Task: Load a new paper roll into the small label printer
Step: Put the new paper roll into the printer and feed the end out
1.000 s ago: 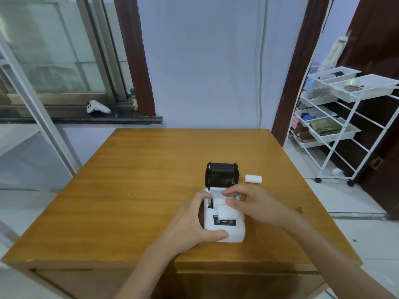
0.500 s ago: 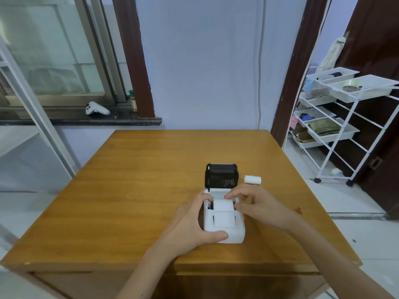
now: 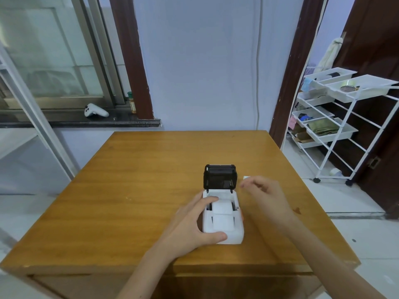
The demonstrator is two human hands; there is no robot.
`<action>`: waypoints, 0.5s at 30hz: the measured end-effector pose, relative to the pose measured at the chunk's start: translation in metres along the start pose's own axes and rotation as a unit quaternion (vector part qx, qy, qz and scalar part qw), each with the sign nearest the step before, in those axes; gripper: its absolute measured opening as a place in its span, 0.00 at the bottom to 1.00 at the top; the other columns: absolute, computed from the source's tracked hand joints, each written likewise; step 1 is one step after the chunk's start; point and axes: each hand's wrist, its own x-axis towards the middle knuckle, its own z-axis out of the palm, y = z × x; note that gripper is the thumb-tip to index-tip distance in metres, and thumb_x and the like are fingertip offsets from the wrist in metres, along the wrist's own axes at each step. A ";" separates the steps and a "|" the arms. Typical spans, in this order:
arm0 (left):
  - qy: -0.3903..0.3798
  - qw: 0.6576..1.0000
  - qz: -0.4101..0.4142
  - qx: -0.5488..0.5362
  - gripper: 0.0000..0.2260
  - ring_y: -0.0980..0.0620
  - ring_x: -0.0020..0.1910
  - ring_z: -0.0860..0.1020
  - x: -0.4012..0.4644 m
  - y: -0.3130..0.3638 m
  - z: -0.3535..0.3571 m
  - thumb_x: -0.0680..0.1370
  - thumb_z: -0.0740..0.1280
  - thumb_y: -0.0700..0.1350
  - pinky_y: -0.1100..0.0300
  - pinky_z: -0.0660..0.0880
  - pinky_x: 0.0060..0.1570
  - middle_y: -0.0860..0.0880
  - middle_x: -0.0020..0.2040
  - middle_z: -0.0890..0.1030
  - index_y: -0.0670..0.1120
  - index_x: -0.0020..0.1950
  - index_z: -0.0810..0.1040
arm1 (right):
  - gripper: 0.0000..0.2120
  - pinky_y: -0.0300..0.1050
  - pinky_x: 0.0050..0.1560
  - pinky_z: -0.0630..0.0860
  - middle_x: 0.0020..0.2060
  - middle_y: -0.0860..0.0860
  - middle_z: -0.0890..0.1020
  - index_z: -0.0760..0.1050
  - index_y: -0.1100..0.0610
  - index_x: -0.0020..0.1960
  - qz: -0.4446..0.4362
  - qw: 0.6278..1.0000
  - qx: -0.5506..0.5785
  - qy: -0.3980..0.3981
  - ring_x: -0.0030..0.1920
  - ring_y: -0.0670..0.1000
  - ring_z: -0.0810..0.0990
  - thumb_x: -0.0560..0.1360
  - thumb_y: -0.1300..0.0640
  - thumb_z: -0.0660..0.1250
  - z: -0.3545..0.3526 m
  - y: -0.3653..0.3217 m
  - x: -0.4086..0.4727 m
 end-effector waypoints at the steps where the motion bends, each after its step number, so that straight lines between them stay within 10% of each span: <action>1: 0.000 1.000 -0.001 0.001 0.35 0.57 0.67 0.68 0.000 0.000 0.000 0.64 0.69 0.71 0.48 0.70 0.65 0.69 0.72 0.60 0.69 0.68 0.60 | 0.09 0.43 0.55 0.74 0.50 0.43 0.83 0.82 0.49 0.50 0.001 1.000 0.005 0.029 0.51 0.44 0.80 0.78 0.57 0.64 0.000 -0.006 0.004; 6: 0.000 1.000 -0.004 0.004 0.36 0.57 0.68 0.67 0.000 0.000 0.000 0.63 0.69 0.72 0.48 0.69 0.65 0.67 0.73 0.59 0.71 0.68 0.59 | 0.22 0.43 0.71 0.62 0.69 0.38 0.68 0.64 0.45 0.75 0.083 0.990 0.054 -0.105 0.71 0.41 0.64 0.81 0.46 0.57 0.012 -0.026 0.029; 15: 0.030 0.997 -0.023 -0.069 0.47 0.61 0.68 0.68 -0.004 0.005 -0.003 0.59 0.76 0.67 0.52 0.70 0.66 0.63 0.70 0.66 0.68 0.69 0.50 | 0.11 0.36 0.52 0.75 0.49 0.43 0.85 0.84 0.53 0.50 0.004 0.997 0.036 -0.070 0.51 0.40 0.82 0.80 0.57 0.62 0.018 -0.015 0.009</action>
